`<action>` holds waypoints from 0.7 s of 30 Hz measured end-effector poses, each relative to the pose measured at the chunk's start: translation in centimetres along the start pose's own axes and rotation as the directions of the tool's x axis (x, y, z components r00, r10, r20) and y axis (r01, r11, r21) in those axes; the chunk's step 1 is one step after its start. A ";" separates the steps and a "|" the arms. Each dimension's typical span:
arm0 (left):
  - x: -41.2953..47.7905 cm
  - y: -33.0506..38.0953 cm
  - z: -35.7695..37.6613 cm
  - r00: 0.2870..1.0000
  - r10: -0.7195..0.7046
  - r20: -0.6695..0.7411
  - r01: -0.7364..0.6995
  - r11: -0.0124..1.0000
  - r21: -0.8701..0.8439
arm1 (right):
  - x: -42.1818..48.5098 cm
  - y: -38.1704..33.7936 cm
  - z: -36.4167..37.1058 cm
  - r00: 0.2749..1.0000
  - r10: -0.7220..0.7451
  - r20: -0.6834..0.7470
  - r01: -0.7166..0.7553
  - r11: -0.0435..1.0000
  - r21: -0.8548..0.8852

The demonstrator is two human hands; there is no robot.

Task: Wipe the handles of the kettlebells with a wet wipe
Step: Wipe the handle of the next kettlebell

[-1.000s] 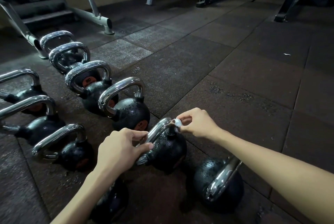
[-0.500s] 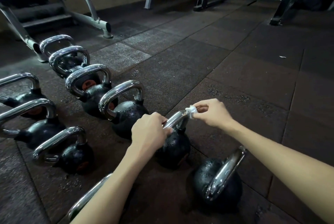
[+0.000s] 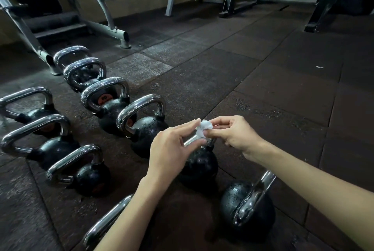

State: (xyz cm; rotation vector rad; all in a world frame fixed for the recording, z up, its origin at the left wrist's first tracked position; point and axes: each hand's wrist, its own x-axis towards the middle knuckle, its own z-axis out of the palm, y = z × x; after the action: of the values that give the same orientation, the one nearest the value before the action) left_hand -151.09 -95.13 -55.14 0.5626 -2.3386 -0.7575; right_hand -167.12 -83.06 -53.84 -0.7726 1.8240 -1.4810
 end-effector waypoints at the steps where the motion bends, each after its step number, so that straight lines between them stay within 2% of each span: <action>1: 0.0 -0.3 -0.3 1.000 0.002 -0.016 -0.002 1.000 -0.006 | 0.0 -0.1 0.6 1.000 0.011 0.023 -0.012 1.000 0.015; 5: 0.5 -1.1 -1.5 0.997 0.082 0.006 -0.082 0.997 0.013 | 0.8 -0.3 1.8 0.994 0.074 0.085 -0.078 0.996 0.049; 8: 1.4 -1.6 -2.9 0.986 0.163 0.046 -0.165 0.986 0.039 | 1.0 -0.7 1.5 0.967 0.047 0.250 -0.060 0.997 0.043; 10: 1.8 -2.1 -3.8 0.985 0.161 0.054 -0.164 0.985 0.051 | 1.2 -1.4 1.0 0.932 0.014 0.362 -0.002 0.999 -0.032; 11: 1.8 -2.4 -4.2 0.991 0.126 0.043 -0.128 0.991 0.043 | 1.5 -1.5 0.7 0.927 -0.003 0.375 0.053 0.991 -0.123; 12: 1.7 -2.7 -4.5 0.997 0.070 0.028 -0.071 0.997 0.024 | 1.9 -1.5 0.4 0.935 -0.050 0.350 0.159 0.944 -0.289; 13: 1.6 -3.1 -4.7 1.000 0.011 0.015 -0.011 1.000 -0.001 | 2.5 -1.4 0.3 0.941 -0.120 0.315 0.276 0.811 -0.515; 14: 1.4 -3.4 -4.9 0.999 -0.039 0.017 0.040 0.999 -0.026 | 3.0 -1.1 0.3 0.936 -0.181 0.303 0.348 0.616 -0.706; 15: 1.1 -3.7 -5.0 0.997 -0.071 0.036 0.073 0.996 -0.043 | 3.3 -0.9 0.4 0.931 -0.203 0.303 0.365 0.467 -0.805; 16: 0.9 -3.9 -5.0 0.994 -0.084 0.067 0.087 0.995 -0.041 | 3.4 -0.6 0.6 0.932 -0.198 0.304 0.361 0.431 -0.827; 18: 0.6 -3.8 -5.1 0.984 -0.092 0.152 0.095 0.995 -0.012 | 3.8 0.2 0.6 0.934 -0.166 0.317 0.357 0.492 -0.794; 21: 0.7 -3.7 -4.7 0.958 -0.117 0.262 0.112 0.993 0.032 | 4.3 0.7 0.0 0.916 -0.173 0.361 0.397 0.518 -0.758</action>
State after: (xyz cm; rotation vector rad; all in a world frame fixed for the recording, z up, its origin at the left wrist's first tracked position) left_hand -147.76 -99.99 -54.14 0.6429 -2.5752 -0.9154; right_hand -169.75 -86.31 -55.05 -1.7061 2.2411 -0.5336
